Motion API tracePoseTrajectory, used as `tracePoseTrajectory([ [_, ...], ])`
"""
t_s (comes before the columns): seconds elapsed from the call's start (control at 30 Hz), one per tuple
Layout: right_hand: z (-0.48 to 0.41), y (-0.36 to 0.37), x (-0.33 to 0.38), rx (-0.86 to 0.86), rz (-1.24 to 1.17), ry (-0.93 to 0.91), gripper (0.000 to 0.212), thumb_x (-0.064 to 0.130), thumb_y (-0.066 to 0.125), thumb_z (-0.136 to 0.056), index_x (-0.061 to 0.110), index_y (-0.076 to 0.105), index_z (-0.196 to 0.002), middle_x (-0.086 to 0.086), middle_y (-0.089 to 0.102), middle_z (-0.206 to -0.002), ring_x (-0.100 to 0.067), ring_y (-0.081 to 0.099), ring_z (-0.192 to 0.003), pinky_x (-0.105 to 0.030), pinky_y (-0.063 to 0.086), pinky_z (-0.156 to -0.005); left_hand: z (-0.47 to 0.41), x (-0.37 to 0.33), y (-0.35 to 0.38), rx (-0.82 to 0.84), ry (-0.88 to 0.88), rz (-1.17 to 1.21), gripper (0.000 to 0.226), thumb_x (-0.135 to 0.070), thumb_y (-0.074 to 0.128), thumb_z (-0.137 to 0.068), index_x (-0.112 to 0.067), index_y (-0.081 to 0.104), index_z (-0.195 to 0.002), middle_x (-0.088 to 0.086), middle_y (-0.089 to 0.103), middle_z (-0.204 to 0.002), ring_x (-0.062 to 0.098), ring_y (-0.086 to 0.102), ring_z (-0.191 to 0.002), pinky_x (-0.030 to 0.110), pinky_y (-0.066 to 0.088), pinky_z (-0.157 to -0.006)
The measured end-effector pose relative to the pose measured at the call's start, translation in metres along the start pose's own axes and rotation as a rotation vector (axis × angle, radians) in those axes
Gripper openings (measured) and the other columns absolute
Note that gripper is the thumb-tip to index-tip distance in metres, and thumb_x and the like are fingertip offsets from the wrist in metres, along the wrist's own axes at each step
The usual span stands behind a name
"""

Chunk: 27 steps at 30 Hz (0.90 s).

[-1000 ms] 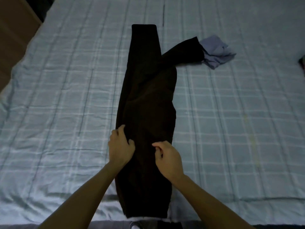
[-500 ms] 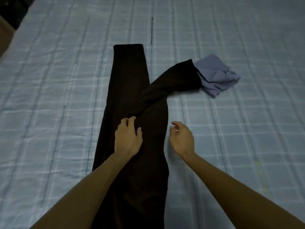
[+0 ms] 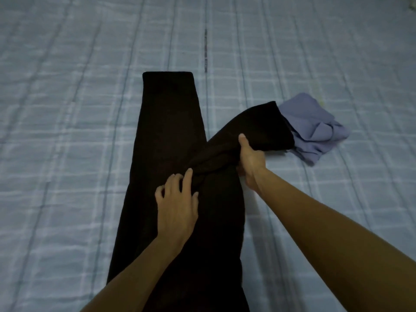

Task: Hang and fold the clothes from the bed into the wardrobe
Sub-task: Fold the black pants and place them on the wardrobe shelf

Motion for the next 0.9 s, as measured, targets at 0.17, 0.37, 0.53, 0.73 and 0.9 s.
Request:
tracePoseTrajectory([
  [0.17, -0.006, 0.021, 0.036, -0.270, 0.120, -0.153, 0.051, 0.026, 0.056, -0.092, 0.005, 0.042, -0.137, -0.013, 0.054, -0.133, -0.030, 0.054, -0.117, -0.035, 0.043, -0.097, -0.026, 0.013, -0.015, 0.030, -0.052, 0.219, 0.040, -0.017, 0.055, -0.092, -0.012, 0.046, -0.131, 0.008, 0.058, -0.100, 0.020, 0.058, -0.077, 0.036, 0.051, -0.070],
  [0.37, 0.026, 0.144, 0.121, 0.169, 0.296, -0.540, 0.065, 0.043, 0.053, -0.093, 0.022, 0.025, -0.149, -0.003, 0.050, -0.137, -0.019, 0.048, -0.124, -0.031, 0.037, -0.105, -0.063, 0.050, -0.063, -0.228, -0.242, 0.460, 0.032, -0.021, 0.042, -0.098, -0.014, 0.043, -0.129, 0.000, 0.058, -0.111, 0.015, 0.059, -0.090, 0.032, 0.049, -0.076],
  [0.53, 0.040, 0.192, 0.086, 0.439, 0.664, -0.716, 0.057, 0.039, 0.042, -0.099, 0.019, 0.025, -0.149, -0.005, 0.036, -0.150, -0.019, 0.035, -0.136, -0.027, 0.025, -0.110, -0.064, 0.094, -0.054, -0.210, -0.555, 0.464, 0.035, -0.024, 0.041, -0.099, -0.015, 0.037, -0.132, 0.009, 0.058, -0.119, 0.025, 0.060, -0.098, 0.036, 0.047, -0.078],
  [0.73, 0.033, 0.144, 0.003, 0.297, 1.293, -0.973, 0.058, 0.047, 0.031, -0.100, 0.021, 0.020, -0.150, -0.011, 0.017, -0.157, -0.024, 0.006, -0.146, -0.036, 0.005, -0.116, -0.061, 0.099, -0.042, -0.102, -0.486, 0.580, 0.039, -0.040, 0.046, -0.095, -0.024, 0.038, -0.131, -0.007, 0.060, -0.105, 0.008, 0.058, -0.085, 0.027, 0.047, -0.070],
  [0.9, 0.022, 0.137, -0.009, 0.325, 1.479, -0.999, 0.064, 0.055, 0.020, -0.098, 0.025, 0.001, -0.152, -0.010, -0.003, -0.159, -0.024, -0.008, -0.146, -0.036, -0.006, -0.115, -0.085, 0.104, -0.036, 0.041, -0.452, 0.681, 0.032, -0.032, 0.055, -0.093, -0.018, 0.051, -0.122, -0.009, 0.061, -0.096, 0.001, 0.058, -0.079, 0.012, 0.041, -0.062],
])
Point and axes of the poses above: each hand's wrist, its own z-axis away from the middle knuckle, its own y-axis out of the palm, x = y × z, the point moved 5 cm from there along -z, towards the middle knuckle
